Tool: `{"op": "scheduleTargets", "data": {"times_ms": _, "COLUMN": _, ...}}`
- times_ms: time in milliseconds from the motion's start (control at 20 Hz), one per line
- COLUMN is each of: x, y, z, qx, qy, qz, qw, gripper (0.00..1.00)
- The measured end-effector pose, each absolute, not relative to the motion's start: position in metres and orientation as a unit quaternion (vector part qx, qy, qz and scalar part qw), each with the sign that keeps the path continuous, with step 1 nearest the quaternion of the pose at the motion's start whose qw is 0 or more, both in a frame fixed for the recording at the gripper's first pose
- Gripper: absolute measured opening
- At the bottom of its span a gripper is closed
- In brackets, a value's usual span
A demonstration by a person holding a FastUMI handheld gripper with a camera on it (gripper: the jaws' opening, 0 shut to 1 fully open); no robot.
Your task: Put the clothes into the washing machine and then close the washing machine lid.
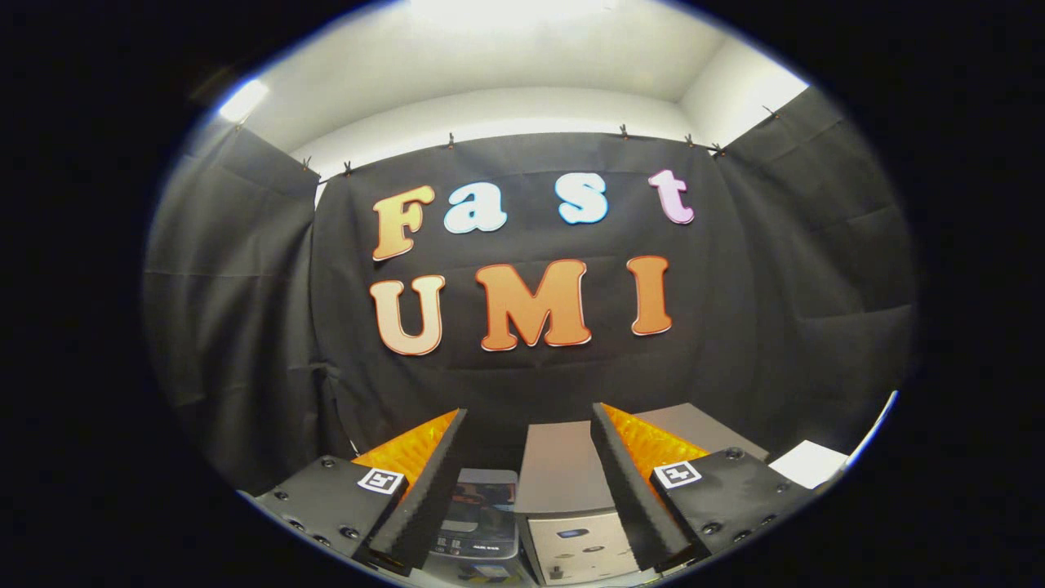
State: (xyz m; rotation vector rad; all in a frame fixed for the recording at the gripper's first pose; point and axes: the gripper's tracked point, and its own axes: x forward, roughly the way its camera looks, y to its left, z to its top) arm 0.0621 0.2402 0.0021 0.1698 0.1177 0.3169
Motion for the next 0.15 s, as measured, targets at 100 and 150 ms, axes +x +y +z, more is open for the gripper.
{"op": "scheduleTargets", "data": {"times_ms": 100, "x": 0.045, "y": 0.215, "z": 0.001, "qx": 0.085, "qy": 0.058, "qz": 0.156, "qw": 0.982, "gripper": 0.96}}
{"op": "scheduleTargets", "data": {"times_ms": 150, "x": 0.037, "y": 0.205, "z": -0.002, "qx": 0.085, "qy": 0.059, "qz": 0.156, "qw": 0.982, "gripper": 0.96}}
